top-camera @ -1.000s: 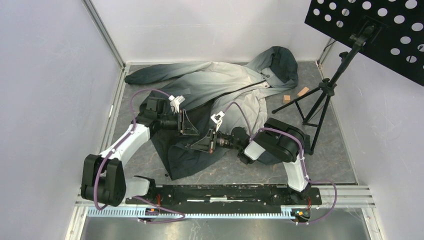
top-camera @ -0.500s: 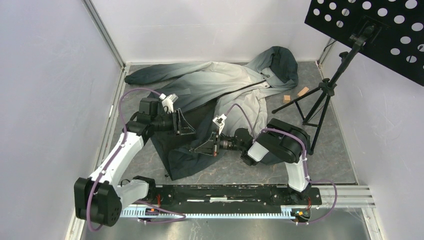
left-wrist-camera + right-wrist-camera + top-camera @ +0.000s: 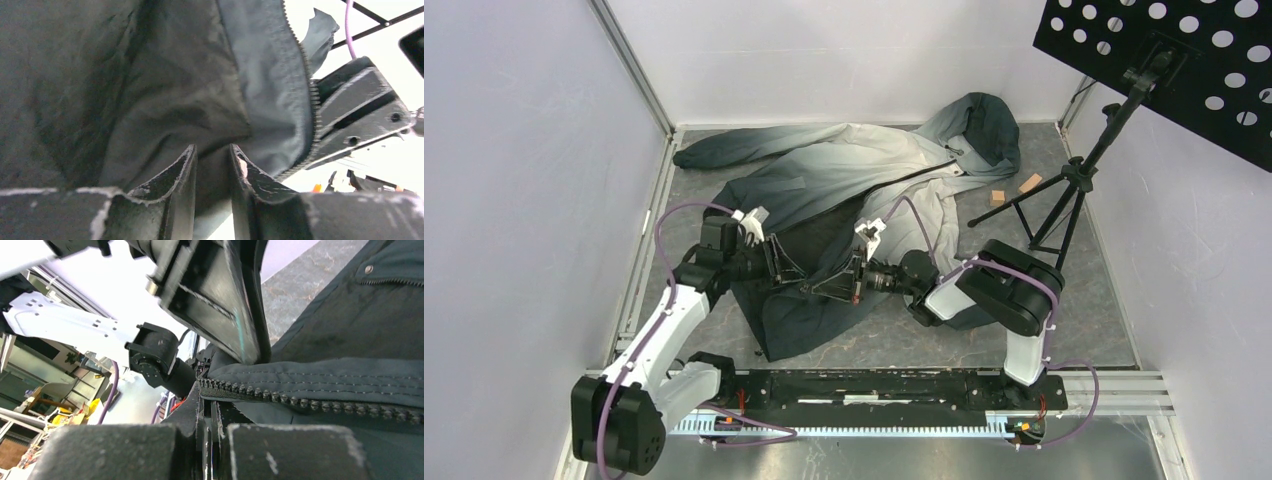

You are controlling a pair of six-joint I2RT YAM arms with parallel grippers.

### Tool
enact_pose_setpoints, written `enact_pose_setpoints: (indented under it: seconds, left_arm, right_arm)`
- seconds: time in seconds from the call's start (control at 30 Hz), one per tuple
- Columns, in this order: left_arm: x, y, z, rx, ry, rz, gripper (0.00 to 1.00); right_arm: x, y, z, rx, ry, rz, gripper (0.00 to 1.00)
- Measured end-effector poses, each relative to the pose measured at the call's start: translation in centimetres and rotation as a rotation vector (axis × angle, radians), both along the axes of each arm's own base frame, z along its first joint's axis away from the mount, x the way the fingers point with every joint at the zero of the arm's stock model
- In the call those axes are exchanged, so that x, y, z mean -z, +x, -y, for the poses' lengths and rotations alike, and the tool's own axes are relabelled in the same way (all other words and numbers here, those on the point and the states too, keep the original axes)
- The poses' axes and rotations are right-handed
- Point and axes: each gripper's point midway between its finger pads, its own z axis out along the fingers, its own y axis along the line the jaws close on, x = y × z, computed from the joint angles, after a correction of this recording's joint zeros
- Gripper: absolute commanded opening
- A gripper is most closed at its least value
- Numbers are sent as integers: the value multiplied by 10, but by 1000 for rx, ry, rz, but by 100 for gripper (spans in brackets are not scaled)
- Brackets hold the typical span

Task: Zip up the jacket

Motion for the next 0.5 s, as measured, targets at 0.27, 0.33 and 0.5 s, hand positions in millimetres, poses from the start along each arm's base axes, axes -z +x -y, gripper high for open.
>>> enact_pose_setpoints:
  seconds: [0.27,0.33,0.5]
  left_arm:
    - [21,-7,-1,-106,-63,-75,28]
    - [18,-6,0,-120,-85,-65,28]
    - [15,-5,0,-157,-122,-45,39]
  right_arm:
    - [-26,15,-5,32,59,4,4]
    - [-31,18,-8,37,73,5,4]
    - [-40,27,-12,55,97,-9,1]
